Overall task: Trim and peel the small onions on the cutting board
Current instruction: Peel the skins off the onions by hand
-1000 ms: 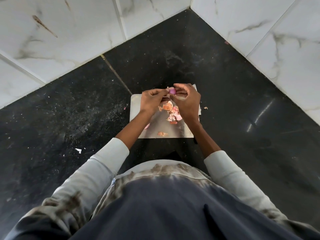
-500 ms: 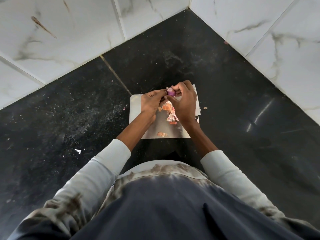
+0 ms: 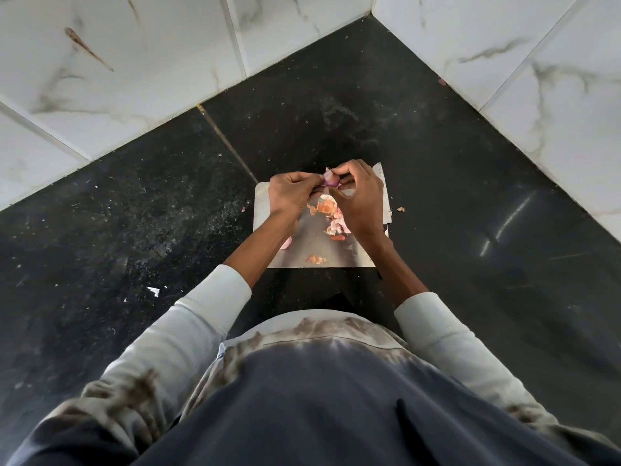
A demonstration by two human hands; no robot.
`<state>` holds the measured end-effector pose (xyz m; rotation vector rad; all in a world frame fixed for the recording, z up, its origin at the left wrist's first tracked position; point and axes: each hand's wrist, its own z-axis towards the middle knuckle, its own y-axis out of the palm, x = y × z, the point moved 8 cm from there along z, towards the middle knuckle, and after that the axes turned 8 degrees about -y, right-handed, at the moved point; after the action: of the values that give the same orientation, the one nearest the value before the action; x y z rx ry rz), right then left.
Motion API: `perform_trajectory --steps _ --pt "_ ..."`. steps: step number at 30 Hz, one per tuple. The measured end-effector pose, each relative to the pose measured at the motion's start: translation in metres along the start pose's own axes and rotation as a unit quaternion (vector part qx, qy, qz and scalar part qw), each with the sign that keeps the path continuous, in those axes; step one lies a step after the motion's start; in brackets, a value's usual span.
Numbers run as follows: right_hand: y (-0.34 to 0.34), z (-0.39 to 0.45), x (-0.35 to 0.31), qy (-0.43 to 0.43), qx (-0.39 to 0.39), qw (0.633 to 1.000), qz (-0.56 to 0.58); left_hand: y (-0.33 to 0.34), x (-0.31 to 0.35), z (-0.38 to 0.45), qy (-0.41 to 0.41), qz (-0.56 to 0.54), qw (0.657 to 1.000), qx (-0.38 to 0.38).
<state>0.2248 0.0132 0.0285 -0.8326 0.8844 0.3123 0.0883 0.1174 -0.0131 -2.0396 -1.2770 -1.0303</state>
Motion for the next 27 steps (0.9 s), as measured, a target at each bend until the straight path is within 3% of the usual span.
perform_trajectory --steps 7,13,27 --pt "-0.001 -0.004 -0.008 -0.048 0.006 0.997 -0.066 0.004 0.008 0.0 -0.032 0.067 0.997 0.0" --pt "0.0 -0.003 -0.009 -0.045 0.012 0.996 -0.08 0.004 0.012 0.005 0.006 0.104 0.994 0.027" --pt "-0.013 0.002 0.001 0.045 -0.008 0.995 0.09 0.004 0.022 -0.004 0.076 0.118 0.99 -0.028"
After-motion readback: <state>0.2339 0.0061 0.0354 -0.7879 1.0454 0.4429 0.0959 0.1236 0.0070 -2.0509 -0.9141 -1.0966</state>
